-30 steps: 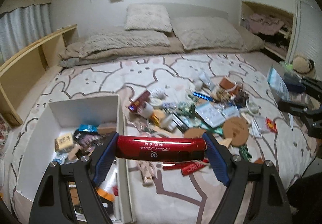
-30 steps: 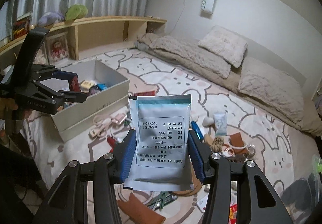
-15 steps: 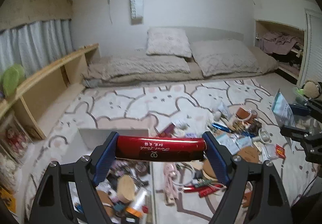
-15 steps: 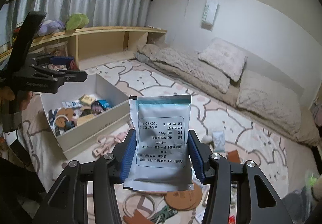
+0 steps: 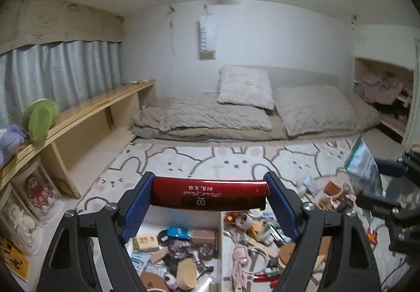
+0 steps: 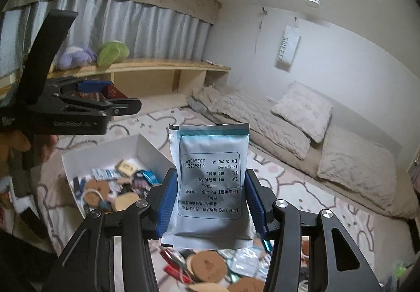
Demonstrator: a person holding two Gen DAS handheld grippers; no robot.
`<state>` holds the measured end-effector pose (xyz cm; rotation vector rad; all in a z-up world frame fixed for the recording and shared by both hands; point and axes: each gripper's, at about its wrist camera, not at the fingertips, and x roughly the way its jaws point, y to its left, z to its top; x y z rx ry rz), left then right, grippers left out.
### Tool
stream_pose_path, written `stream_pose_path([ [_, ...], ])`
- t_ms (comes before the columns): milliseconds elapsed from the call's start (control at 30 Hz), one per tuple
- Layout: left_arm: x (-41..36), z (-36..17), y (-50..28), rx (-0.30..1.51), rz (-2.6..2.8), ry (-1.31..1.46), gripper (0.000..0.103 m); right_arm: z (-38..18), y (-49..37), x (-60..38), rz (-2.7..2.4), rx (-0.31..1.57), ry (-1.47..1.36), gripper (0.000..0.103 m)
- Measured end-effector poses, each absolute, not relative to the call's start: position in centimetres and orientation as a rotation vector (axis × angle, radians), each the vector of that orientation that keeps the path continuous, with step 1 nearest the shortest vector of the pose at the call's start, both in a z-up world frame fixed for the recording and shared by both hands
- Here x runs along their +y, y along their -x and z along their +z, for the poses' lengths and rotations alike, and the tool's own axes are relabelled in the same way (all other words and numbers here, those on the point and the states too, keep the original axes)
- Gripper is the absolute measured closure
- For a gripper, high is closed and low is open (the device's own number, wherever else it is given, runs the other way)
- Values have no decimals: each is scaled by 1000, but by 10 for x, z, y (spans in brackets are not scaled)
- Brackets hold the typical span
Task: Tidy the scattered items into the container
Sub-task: 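Move the red lipstick tube in the left tool over the shoe box while the right tool carries the sachet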
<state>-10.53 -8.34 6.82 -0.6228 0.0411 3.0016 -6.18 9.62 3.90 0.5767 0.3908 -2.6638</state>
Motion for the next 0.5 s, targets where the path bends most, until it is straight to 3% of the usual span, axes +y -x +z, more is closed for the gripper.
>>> stream_pose_path([
  [500,-174,11,132,-90,3105,822,20,13,88,37,-2509,256,-585,52],
])
